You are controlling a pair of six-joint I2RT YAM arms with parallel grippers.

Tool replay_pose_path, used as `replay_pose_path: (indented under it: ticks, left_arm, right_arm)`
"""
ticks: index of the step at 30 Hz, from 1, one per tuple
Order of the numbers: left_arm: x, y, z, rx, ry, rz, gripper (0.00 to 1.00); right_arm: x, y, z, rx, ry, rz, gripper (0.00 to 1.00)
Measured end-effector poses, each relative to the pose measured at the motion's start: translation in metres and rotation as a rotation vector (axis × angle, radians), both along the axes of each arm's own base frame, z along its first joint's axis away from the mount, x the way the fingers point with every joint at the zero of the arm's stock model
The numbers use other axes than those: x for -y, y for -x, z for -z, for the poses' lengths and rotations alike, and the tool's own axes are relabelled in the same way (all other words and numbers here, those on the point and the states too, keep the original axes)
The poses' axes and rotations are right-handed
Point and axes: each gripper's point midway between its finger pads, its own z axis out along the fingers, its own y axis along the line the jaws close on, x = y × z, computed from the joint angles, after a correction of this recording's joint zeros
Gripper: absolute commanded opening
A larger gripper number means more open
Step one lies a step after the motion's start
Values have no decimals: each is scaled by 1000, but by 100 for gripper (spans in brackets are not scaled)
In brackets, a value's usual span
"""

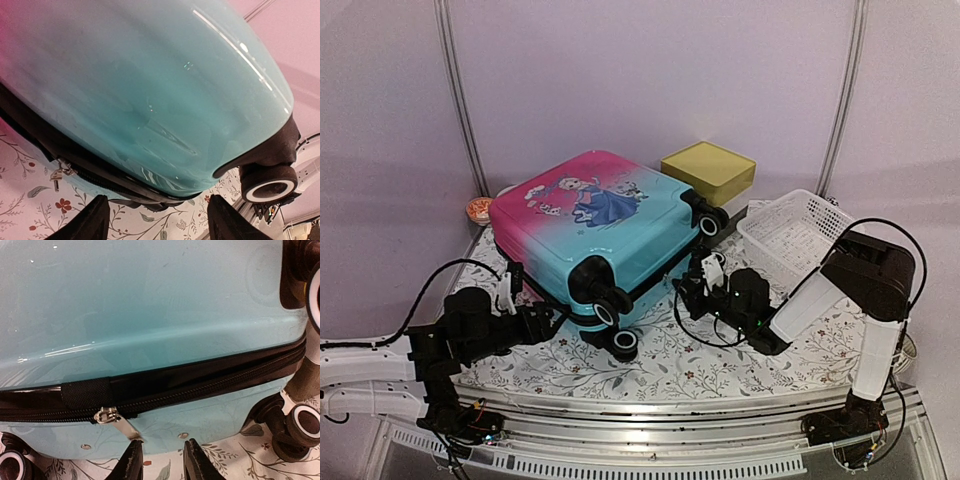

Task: Open, take out, and arrange the luggage
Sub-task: Unzip the zipper of the luggage.

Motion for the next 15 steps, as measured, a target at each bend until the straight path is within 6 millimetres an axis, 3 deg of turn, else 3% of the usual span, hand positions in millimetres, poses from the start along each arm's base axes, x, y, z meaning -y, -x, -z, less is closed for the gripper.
replay_pose_path:
  ticks: [2,9,15]
  left_arm:
    - [0,0,1,-4,-4,0,69]
    - [-2,2,1,-7,-4,1,70]
    - [-5,3,0,-9,-9,-1,75]
  right_arm:
    - [6,2,-2,-1,14,6,39]
    - [22,17,-30,31,41,-5,79]
    - [33,22,-61,43,60,-24,94]
